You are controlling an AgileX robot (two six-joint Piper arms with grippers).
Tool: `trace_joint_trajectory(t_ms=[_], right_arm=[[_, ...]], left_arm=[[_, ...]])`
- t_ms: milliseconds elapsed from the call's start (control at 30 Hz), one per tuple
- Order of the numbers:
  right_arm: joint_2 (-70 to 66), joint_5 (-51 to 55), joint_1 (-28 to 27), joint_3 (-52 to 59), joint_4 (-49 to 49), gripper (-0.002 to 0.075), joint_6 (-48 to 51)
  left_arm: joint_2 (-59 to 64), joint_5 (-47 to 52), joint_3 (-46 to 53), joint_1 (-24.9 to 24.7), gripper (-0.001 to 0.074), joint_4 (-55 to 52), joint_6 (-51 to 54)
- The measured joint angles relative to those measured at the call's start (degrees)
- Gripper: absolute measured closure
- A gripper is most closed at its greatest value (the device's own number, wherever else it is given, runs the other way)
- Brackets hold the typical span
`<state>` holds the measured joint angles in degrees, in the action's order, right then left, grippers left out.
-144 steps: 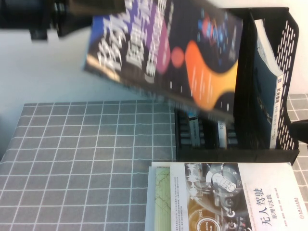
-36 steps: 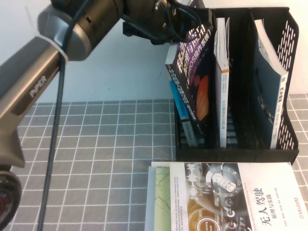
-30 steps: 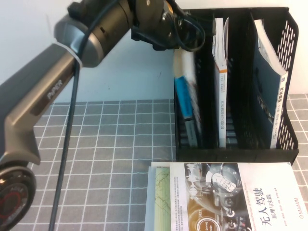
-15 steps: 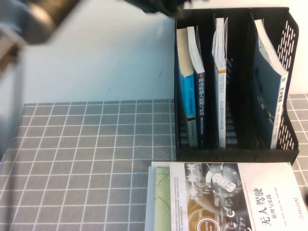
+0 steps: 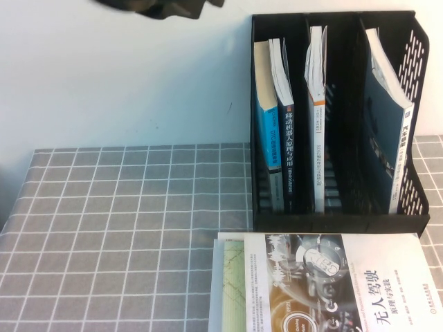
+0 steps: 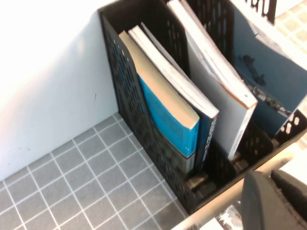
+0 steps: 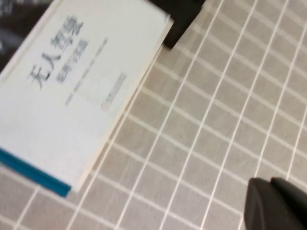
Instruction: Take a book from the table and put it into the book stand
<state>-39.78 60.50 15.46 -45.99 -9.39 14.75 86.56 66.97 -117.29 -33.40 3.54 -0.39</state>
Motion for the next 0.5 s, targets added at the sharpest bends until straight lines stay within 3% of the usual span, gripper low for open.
trace_joint_trajectory(t_ms=[167, 333, 500], right_arm=[[15.7, -9.9, 0.0, 11.3, -0.5, 0.0729, -3.2], [31.0, -18.8, 0.0, 23.0, -0.5, 0.0729, -11.5], [39.9, -23.1, 0.0, 28.2, -0.5, 0.0729, -14.1]], left_arm=[[-11.8, -12.9, 19.1, 0.0, 0.0734, 0.0, 0.4], [-24.7, -33.0, 43.5, 0.0, 0.0734, 0.0, 0.4], [-32.4, -49.2, 62.5, 0.0, 0.0734, -0.1, -0.4]])
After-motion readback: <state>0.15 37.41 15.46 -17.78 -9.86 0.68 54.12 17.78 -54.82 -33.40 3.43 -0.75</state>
